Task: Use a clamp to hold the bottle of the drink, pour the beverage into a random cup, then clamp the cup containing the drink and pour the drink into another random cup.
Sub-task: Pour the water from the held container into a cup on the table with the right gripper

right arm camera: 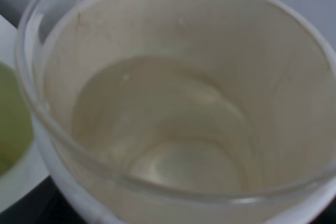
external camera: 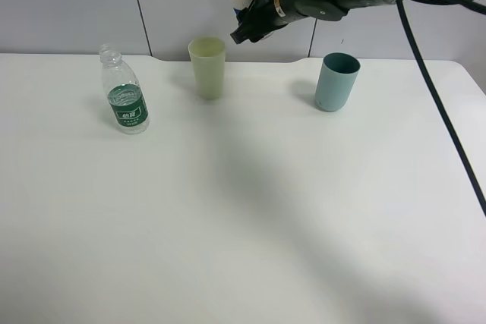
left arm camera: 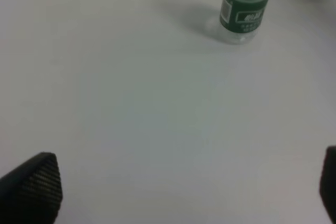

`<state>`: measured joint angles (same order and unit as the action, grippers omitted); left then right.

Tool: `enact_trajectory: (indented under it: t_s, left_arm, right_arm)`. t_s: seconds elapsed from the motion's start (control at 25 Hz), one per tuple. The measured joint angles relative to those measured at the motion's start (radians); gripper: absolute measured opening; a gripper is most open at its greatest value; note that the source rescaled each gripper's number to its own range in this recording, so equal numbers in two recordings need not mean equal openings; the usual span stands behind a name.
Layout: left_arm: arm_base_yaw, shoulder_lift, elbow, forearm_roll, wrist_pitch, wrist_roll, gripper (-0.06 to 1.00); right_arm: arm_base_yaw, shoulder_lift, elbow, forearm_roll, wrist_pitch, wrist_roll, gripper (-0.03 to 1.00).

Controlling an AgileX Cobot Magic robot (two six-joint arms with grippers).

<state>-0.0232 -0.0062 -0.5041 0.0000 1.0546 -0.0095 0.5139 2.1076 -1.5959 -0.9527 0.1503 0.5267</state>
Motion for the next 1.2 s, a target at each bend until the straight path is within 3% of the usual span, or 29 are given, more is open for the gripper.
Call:
enact_trajectory:
  t_s: [0.64,1.2]
  left_arm:
    - [0.000,0.000,0.000,0.000,0.000,0.000,1.00]
    - [0.000,0.000,0.000,0.000,0.000,0.000,1.00]
  right_arm:
    - [0.053,0.079,-0.103,-0.046,0.088,-0.081,0.02]
    - [0.066,0.082,-0.108,-0.133,0.087,-0.100,0.02]
